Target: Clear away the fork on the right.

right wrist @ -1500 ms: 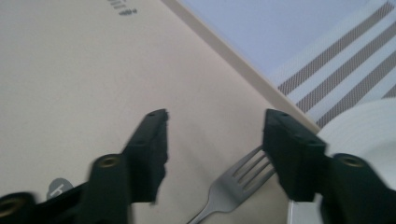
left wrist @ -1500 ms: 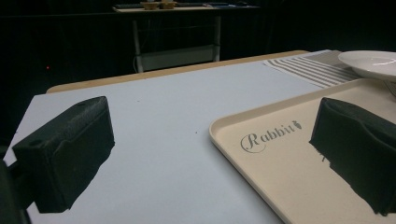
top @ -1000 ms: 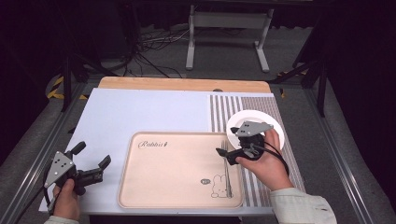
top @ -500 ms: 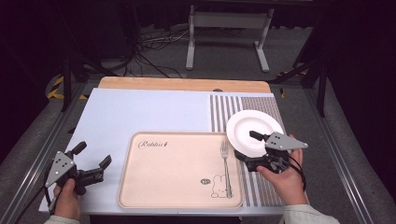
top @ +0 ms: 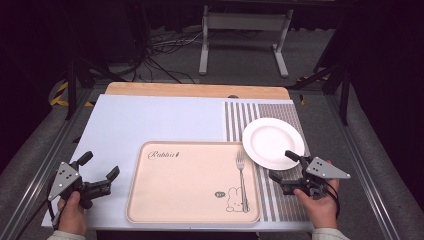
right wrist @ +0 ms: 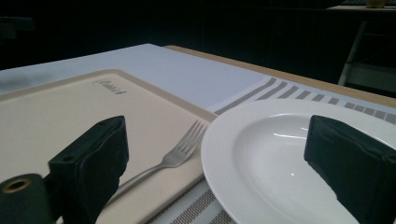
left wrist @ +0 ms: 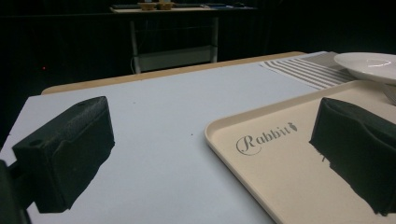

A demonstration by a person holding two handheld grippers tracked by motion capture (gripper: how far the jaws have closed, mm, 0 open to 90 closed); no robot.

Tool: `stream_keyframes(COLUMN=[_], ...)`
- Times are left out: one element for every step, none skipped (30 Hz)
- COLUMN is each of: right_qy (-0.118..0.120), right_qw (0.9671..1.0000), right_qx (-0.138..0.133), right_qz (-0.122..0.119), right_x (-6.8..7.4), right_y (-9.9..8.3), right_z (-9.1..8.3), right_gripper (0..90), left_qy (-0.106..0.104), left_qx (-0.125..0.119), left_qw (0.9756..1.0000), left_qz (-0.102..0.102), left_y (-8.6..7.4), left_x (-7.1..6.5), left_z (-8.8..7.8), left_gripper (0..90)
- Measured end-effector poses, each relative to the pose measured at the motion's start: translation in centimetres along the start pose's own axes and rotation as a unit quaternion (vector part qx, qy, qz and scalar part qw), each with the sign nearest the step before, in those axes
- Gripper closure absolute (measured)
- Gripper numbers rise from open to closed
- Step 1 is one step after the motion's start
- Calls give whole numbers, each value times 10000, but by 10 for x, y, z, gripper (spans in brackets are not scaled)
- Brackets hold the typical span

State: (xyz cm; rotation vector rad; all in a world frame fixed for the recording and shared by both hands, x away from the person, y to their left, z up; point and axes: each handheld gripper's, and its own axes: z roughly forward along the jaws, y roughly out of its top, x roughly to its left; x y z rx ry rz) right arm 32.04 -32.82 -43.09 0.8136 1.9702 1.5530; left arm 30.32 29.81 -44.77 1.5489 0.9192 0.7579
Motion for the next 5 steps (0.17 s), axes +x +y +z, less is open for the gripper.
stream_keyframes(right_qy=[-20,-19,-52,-65,-68], right_qw=[10000,10000,10000,10000,10000], right_qx=[-17,18,16,2,-6], right_qz=[20,4,-16,-15,27], right_x=[-2,-4,-5,-6,-7], right_y=[-4,-8,-9,-10,-10], right_z=[-2,-5,-6,-7,-8], right_gripper=[65,60,60,59,56], left_qy=[0,1,1,-3,-12], left_qx=[-1,4,7,9,12], left_qw=[10000,10000,10000,10000,10000], left_qz=[-6,-12,-12,-8,-1], left_y=[0,0,0,-1,-1], left_x=[0,1,1,1,0], left_z=[0,0,0,0,0], left_gripper=[3,3,3,3,3])
